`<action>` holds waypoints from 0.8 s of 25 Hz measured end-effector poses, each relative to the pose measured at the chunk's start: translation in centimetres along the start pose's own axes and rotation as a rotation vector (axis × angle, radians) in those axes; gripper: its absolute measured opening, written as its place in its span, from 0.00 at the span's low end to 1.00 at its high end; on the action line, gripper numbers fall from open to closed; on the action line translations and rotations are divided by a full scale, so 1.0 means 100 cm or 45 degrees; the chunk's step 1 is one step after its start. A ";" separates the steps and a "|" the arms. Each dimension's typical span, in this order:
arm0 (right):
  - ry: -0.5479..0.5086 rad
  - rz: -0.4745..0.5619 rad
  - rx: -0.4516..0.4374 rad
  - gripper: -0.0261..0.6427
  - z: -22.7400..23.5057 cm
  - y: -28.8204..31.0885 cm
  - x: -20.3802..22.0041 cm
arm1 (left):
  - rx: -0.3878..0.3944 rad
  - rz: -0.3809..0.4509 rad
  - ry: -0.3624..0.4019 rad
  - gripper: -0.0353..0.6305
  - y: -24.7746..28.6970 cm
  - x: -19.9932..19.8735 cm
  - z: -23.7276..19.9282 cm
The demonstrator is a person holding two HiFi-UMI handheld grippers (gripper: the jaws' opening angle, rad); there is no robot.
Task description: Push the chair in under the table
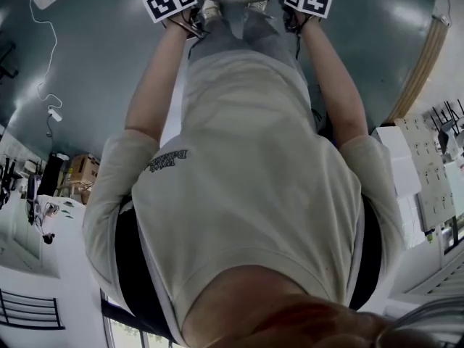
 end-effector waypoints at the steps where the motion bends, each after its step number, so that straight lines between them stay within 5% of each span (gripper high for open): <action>1: 0.017 -0.009 -0.004 0.49 0.000 0.003 0.000 | 0.010 0.004 -0.027 0.44 0.002 0.001 0.000; 11: 0.053 0.016 0.094 0.48 -0.006 0.026 0.004 | -0.080 0.037 -0.036 0.46 0.022 0.001 -0.001; 20: 0.229 0.113 0.206 0.42 -0.001 0.030 0.003 | -0.163 0.054 -0.088 0.45 0.025 0.002 -0.002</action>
Point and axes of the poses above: the fingertips, and each gripper's own axes: y forward along the fingers, z to its right, x out of its underside, the point moved 4 cm from there along -y, backward along the fingers, and after that the axes turned 14 degrees about y, right-handed, at the moved point
